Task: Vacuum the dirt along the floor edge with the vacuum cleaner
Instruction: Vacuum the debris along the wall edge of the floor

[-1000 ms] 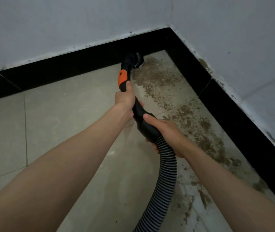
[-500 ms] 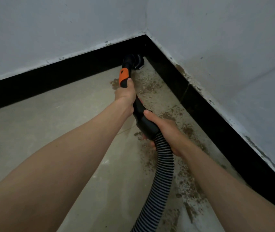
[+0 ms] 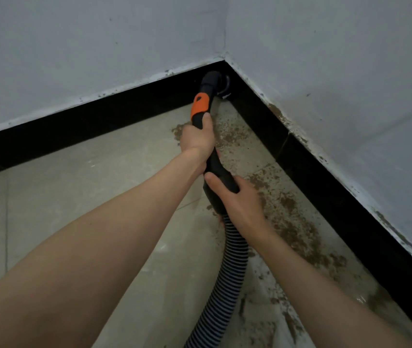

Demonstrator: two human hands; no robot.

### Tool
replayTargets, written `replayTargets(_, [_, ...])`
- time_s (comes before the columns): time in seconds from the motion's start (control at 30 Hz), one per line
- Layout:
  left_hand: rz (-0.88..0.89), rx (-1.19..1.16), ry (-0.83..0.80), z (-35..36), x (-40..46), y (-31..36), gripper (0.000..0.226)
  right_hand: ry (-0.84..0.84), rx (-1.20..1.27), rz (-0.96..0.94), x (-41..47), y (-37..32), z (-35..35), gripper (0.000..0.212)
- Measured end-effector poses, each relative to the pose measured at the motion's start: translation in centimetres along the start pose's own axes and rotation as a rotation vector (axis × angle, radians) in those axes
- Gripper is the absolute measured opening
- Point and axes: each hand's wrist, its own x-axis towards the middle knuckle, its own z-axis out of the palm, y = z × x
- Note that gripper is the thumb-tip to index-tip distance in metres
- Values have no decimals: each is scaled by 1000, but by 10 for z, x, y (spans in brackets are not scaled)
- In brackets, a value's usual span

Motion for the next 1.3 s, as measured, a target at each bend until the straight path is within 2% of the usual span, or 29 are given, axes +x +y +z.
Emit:
replayTargets(0.13, [23, 125, -46, -8, 2, 9, 55, 16, 232, 114, -3, -10, 12, 44])
replayTargets(0.3, [42, 85, -211, -18, 1, 14, 53, 27, 402, 173, -3, -10, 20, 53])
replayTargets(0.47, [84, 51, -203, -27, -3, 8, 43, -25, 466, 165, -7, -4, 27, 52])
replayTargets(0.8, [71, -6, -63, -72, -14, -29, 35, -169, 364, 131, -33, 11, 49, 39])
replayTargets(1.0, [56, -13, -6, -89, -22, -39, 31, -197, 295, 128, -43, 12, 57, 44])
replayTargets(1.17, [-100, -135, 35, -101, -25, -38, 42, -212, 146, 77, -48, 10, 55, 24])
replayTargets(1.23, [-167, -217, 60, -106, -23, -34, 49, -232, 77, 40, -51, 9, 55, 24])
replayTargets(1.3, [-179, -246, 109, -111, -22, -34, 45, -253, 9, 10, -55, 6, 55, 33])
